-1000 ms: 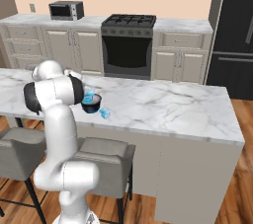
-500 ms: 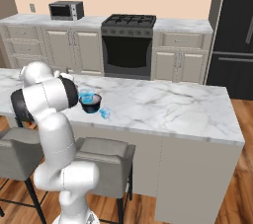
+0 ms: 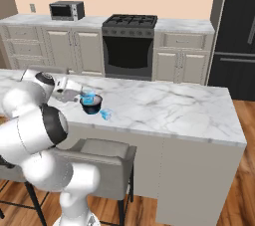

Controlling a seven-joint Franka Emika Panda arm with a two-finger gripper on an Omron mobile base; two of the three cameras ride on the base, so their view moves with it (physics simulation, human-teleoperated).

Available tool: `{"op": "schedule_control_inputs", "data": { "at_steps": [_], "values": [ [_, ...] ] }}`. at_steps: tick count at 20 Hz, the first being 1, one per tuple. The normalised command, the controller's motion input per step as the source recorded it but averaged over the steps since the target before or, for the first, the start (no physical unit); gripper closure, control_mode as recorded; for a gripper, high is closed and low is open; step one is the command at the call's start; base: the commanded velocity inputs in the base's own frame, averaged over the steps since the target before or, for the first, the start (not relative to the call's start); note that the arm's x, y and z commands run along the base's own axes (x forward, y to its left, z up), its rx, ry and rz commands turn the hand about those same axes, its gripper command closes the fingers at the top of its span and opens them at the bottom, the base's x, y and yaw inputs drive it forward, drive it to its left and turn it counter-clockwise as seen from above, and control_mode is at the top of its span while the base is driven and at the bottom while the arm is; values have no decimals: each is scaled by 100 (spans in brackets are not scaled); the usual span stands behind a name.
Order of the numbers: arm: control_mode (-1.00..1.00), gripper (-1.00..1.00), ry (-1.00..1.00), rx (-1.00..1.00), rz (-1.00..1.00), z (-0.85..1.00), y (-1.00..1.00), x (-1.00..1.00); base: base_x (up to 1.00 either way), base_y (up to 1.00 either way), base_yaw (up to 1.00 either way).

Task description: Stack the yogurt containers by placing the smaller containers on top of the larger containers.

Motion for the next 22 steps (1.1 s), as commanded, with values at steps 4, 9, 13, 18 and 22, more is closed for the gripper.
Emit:
{"op": "schedule_control_inputs", "data": {
  "at_steps": [4,9,13,18,22],
  "values": [
    [-100,-100,2,21,5,73,-70,-49,0,0,0],
    [-100,-100,14,20,6,58,-50,-44,0,0,0],
    [-100,-100,17,11,17,19,-33,-33,0,0,0],
    [-100,-100,19,8,28,-1,-16,-6,0,0,0],
    [-100,-100,14,4,34,-7,-5,0,0,0,0]
  ]
}}
